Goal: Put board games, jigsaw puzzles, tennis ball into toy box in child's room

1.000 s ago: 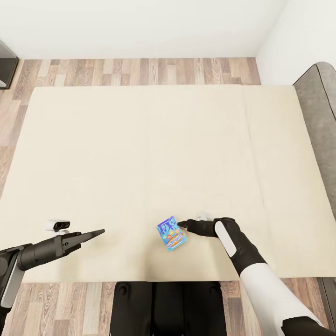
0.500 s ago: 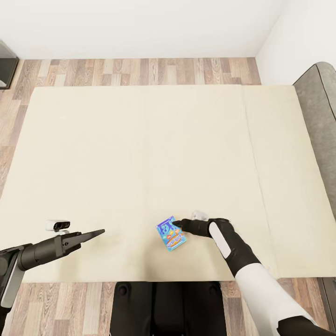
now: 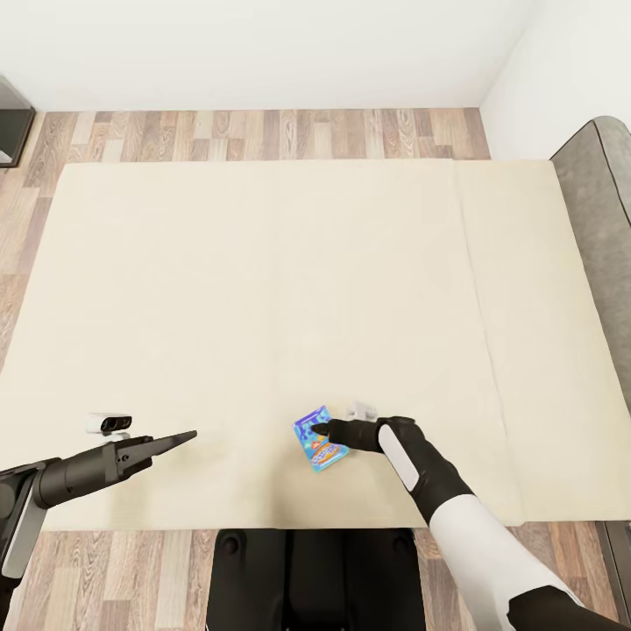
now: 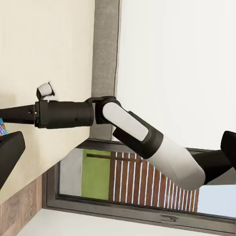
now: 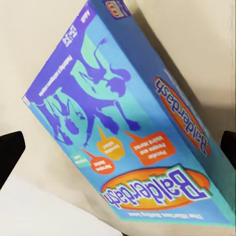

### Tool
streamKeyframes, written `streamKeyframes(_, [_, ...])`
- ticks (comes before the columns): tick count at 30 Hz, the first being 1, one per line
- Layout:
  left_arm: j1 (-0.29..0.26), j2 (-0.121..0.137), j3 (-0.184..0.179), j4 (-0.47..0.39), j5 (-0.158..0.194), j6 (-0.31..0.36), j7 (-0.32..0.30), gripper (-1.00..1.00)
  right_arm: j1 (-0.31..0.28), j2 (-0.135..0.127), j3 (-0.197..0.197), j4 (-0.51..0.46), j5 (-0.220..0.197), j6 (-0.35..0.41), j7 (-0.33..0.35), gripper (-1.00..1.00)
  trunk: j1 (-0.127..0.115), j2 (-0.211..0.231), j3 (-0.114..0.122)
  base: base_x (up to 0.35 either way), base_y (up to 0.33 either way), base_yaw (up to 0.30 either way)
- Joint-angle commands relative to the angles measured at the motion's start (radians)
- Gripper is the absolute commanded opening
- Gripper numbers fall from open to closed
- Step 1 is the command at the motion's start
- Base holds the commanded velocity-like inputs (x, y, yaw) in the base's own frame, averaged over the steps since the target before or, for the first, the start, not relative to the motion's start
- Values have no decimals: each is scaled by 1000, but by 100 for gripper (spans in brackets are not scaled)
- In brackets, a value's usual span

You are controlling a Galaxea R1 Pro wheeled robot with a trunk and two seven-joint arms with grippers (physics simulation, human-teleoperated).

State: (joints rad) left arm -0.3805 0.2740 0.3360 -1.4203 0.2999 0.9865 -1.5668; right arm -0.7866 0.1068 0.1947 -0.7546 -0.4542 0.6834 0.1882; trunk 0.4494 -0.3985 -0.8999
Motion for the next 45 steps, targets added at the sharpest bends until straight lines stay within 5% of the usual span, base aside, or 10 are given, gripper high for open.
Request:
streamKeyframes(1, [0,0,0,0,-1,11,-4,100,0,0,0,-1,3,4,6,100,1,-2,-1,0,0,0])
streamKeyframes(8, [0,1,0,0,-1,11,-4,100,0,2,2,-5,5,1,55,100,1,-2,-1,0,0,0])
streamKeyframes(45, [0,-1,0,0,-1,10,-4,100,0,3,3,-5,5,0,59,100,1,-2,-1,0,5,0])
